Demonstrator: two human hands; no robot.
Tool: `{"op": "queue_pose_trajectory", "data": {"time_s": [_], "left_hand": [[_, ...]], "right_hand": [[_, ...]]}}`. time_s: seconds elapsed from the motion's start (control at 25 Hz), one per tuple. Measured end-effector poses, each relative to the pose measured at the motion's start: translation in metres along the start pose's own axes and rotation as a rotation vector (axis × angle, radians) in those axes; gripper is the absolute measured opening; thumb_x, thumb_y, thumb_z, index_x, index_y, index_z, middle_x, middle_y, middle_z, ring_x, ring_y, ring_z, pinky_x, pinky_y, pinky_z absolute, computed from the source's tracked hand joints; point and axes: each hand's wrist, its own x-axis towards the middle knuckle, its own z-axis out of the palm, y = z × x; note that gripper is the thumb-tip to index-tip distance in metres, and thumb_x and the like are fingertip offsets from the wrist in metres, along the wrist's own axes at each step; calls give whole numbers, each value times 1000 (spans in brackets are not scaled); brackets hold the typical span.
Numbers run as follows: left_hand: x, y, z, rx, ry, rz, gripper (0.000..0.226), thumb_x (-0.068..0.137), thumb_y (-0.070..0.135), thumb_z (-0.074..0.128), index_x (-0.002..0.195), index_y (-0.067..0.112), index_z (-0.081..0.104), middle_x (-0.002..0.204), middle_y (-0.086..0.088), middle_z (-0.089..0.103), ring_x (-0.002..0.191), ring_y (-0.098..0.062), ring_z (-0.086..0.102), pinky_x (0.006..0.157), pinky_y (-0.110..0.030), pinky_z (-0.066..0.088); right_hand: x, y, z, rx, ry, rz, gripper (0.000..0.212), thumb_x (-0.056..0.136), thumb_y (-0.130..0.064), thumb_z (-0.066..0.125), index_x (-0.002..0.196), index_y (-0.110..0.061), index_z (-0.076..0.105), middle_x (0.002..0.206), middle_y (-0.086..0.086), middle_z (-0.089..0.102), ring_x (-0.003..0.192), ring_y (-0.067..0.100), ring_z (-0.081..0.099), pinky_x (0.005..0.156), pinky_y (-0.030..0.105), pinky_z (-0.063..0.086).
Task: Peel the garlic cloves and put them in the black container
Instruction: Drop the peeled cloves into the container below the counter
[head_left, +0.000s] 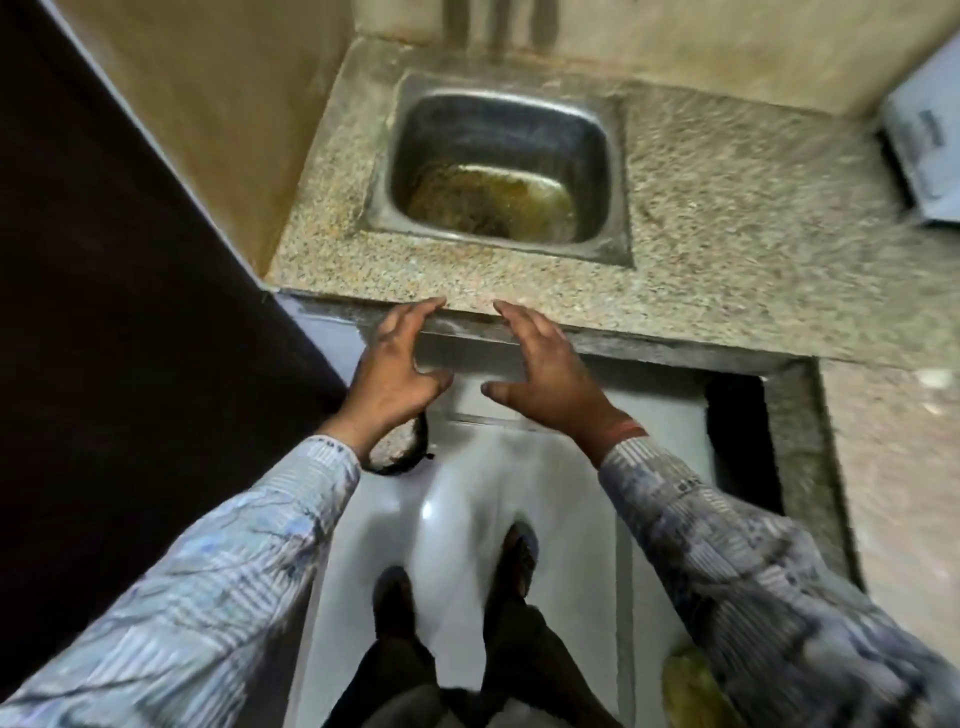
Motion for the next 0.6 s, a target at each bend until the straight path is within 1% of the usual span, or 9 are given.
{"op": "queue_pose_trajectory", "data": {"time_s": [0.04, 0.12, 0.24, 0.32, 0.36, 0.4, 0.44, 0.52, 0.6], "left_hand": [[1, 24, -7, -1, -35, 68, 90, 74, 20, 84, 150, 41, 42, 147, 0, 46, 134, -22, 47, 108, -34, 42], [7, 74, -17, 7, -95, 201, 90, 73, 17, 85, 150, 38, 44, 148, 0, 46, 136, -21, 46, 110, -29, 37], [11, 139, -18, 56, -191, 391, 92, 72, 17, 86, 151, 35, 44, 148, -4, 46, 135, -22, 45, 109, -25, 33], [13, 176, -11, 57, -243, 515, 92, 72, 19, 88, 152, 31, 44, 149, -6, 45, 131, -16, 44, 109, -24, 33], [13, 195, -4, 53, -271, 568, 93, 72, 20, 88, 152, 31, 43, 150, -5, 45, 130, -12, 42, 111, -25, 34], [13, 213, 3, 53, -293, 610, 93, 72, 21, 87, 153, 32, 42, 152, -5, 43, 132, -11, 42, 113, -28, 35], [14, 230, 13, 55, -312, 649, 94, 72, 22, 87, 153, 34, 41, 153, -4, 42, 135, -15, 43, 115, -31, 36], [12, 269, 39, 59, -358, 724, 95, 72, 24, 85, 154, 36, 39, 152, -2, 42, 138, -22, 43, 115, -31, 35], [9, 301, 66, 58, -406, 778, 94, 72, 27, 84, 154, 37, 37, 151, -2, 42, 138, -23, 43, 114, -32, 35]], "right_hand": [[-18, -6, -24, -16, 62, 49, 103, 77, -38, 84, 162, -30, 26, 163, 5, 33, 149, 24, 30, 121, 37, 28], [-51, -16, -66, -56, 177, 148, 104, 76, -39, 84, 161, -33, 25, 163, 4, 33, 149, 24, 30, 122, 38, 29], [-103, -16, -109, -100, 327, 264, 104, 75, -40, 85, 161, -31, 27, 162, 5, 33, 149, 24, 30, 124, 40, 29], [-136, -11, -130, -110, 409, 335, 105, 76, -43, 85, 161, -32, 26, 163, 5, 33, 150, 25, 29, 124, 43, 29], [-152, -8, -141, -118, 448, 369, 105, 76, -44, 85, 161, -33, 25, 163, 5, 32, 150, 25, 29, 123, 44, 30], [-167, -4, -150, -132, 478, 395, 106, 75, -45, 85, 161, -34, 24, 163, 4, 32, 150, 25, 30, 123, 45, 31], [-181, 1, -159, -150, 510, 417, 106, 75, -47, 84, 161, -35, 24, 163, 4, 33, 150, 25, 31, 122, 46, 32], [-212, 13, -179, -166, 591, 472, 106, 74, -49, 84, 161, -35, 24, 162, 3, 33, 149, 25, 32, 121, 46, 33], [-234, 27, -196, -176, 638, 521, 106, 73, -50, 83, 161, -35, 24, 162, 3, 33, 149, 25, 32, 122, 45, 33]]}}
